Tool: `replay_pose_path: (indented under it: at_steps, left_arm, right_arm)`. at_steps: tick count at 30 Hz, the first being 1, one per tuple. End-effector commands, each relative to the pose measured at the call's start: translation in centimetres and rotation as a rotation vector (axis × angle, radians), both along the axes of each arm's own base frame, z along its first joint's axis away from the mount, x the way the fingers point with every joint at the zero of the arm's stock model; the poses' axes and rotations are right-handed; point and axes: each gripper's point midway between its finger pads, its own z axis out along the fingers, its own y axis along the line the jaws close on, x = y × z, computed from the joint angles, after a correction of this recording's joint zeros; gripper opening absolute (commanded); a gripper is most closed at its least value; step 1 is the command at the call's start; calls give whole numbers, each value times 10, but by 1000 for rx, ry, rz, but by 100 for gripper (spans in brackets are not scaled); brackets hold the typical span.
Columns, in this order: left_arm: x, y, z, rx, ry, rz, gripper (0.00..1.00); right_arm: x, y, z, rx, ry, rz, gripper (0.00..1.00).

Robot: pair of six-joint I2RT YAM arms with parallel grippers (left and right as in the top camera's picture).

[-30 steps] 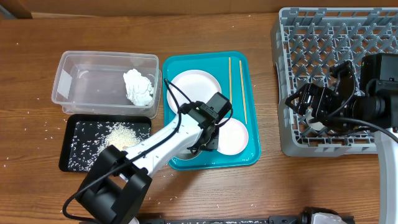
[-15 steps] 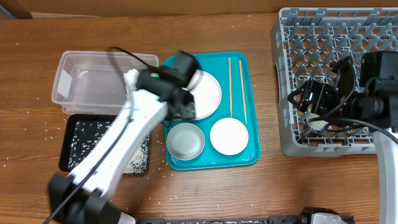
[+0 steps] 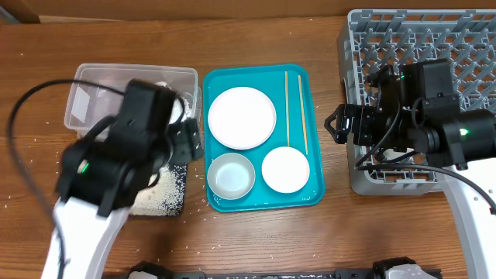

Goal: Sort waste into correct bins and load items into the dishwasher

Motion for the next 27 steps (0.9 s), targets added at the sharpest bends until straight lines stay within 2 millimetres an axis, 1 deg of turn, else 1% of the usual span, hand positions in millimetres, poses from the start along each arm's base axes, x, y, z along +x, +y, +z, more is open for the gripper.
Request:
replay_pose_path:
  at_steps: [1,2,5,7,10,19,21,23,25,27]
  left_arm:
    - [-10,13,25,32,-101,-6,100]
    - [-15,15,28,27,-113,-6,100]
    - [-25,18,29,29,-106,-6,100]
    - [-28,18,29,24,-101,-11,100]
    - [-27,18,28,23,-97,-12,100]
    - [-18,13,17,40,-49,-17,100]
    - [-20,13,15,41,-46,-22,100]
    - [-30,20,21,50,-67,-19,100]
    - [-33,33,31,80,-136,14,100]
    - [-31,38,41,70,-221,23,100]
  right_arm:
    - [4,-2,6,-11,-24,-13,100]
    - [4,-2,6,-11,-24,-13,100]
    - [6,-2,6,-10,-29,-14,100]
    - [7,-2,6,-10,-30,-13,100]
    - [7,-2,6,-10,-29,-13,100]
    - [7,-2,6,-10,-29,-13,100]
    - [7,-2,6,-11,-29,-14,100]
    - [7,-2,6,-10,-28,-14,100]
    - [7,-2,6,-10,-29,-13,100]
    - [7,-2,6,-10,-28,-14,100]
